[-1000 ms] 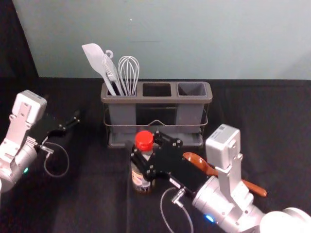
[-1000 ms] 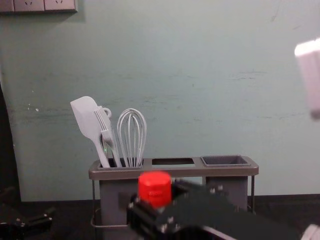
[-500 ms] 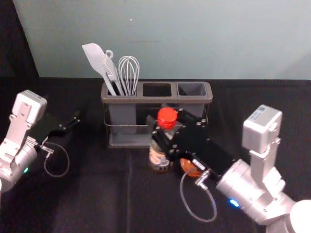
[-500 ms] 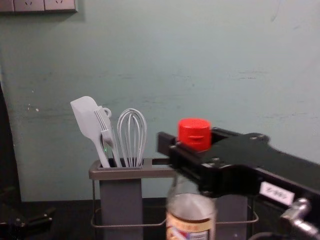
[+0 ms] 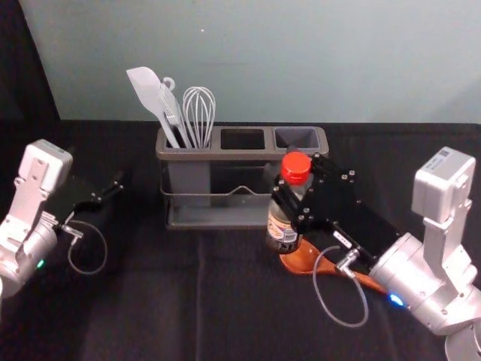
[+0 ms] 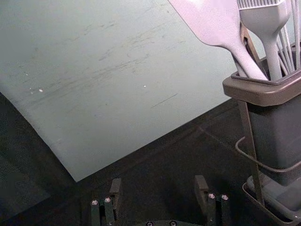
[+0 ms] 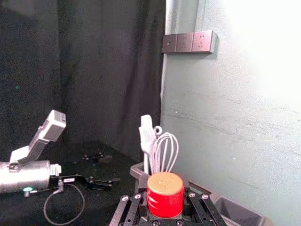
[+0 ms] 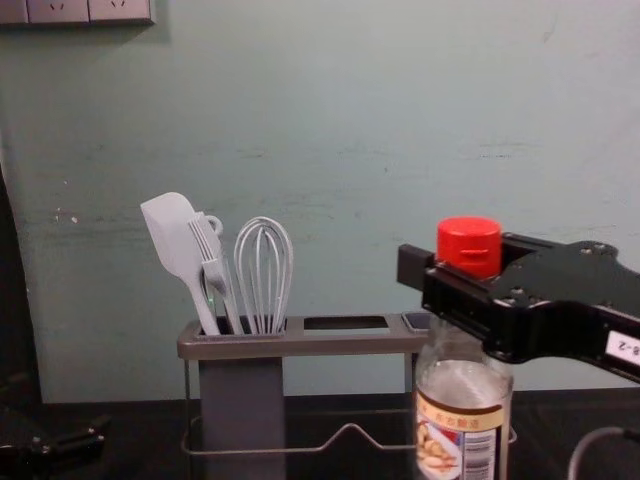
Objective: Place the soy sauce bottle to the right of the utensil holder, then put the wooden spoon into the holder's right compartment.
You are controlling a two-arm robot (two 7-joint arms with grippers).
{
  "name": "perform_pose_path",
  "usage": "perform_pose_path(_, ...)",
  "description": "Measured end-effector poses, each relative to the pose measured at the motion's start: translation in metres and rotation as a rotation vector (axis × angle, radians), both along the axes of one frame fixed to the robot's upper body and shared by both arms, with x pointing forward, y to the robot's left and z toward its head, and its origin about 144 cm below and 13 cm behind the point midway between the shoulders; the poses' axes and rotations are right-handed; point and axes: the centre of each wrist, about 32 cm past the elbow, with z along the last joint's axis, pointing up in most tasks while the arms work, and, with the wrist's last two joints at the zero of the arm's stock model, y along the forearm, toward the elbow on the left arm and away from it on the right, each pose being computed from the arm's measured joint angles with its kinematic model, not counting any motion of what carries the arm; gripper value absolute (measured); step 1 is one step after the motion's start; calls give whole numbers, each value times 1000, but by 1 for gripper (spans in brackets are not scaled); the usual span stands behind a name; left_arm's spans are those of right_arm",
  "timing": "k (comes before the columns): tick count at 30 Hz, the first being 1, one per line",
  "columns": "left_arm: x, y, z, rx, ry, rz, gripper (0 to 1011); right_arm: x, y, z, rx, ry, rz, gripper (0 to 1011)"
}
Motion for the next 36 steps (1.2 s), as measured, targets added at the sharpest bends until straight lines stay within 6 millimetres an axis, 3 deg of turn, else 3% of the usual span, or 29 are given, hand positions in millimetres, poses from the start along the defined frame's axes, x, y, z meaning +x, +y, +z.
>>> perform_pose_path(12, 0, 0, 0, 0, 0, 0, 1000, 7, -11, 2, -18, -9, -11, 382)
perform_pose_path(36, 0, 0, 0, 0, 0, 0, 1000, 14, -57, -1, 14, 36, -179, 382)
